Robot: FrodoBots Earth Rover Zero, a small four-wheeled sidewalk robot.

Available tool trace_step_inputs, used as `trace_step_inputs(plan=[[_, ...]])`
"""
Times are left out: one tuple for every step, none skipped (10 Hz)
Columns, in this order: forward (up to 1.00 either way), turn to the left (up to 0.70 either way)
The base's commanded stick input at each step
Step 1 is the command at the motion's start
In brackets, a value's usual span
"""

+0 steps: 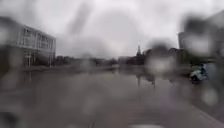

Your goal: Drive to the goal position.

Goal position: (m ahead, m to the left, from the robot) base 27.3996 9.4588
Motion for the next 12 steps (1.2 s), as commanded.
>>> trace_step_inputs(plan=[[1.00,0.02],[1.00,0.02],[1.00,0.02],[1.00,0.02],[1.00,0.02],[1.00,0.02],[1.00,0.02],[1.00,0.02],[1.00,0.02],[1.00,0.02],[1.00,0.02],[1.00,0.01]])
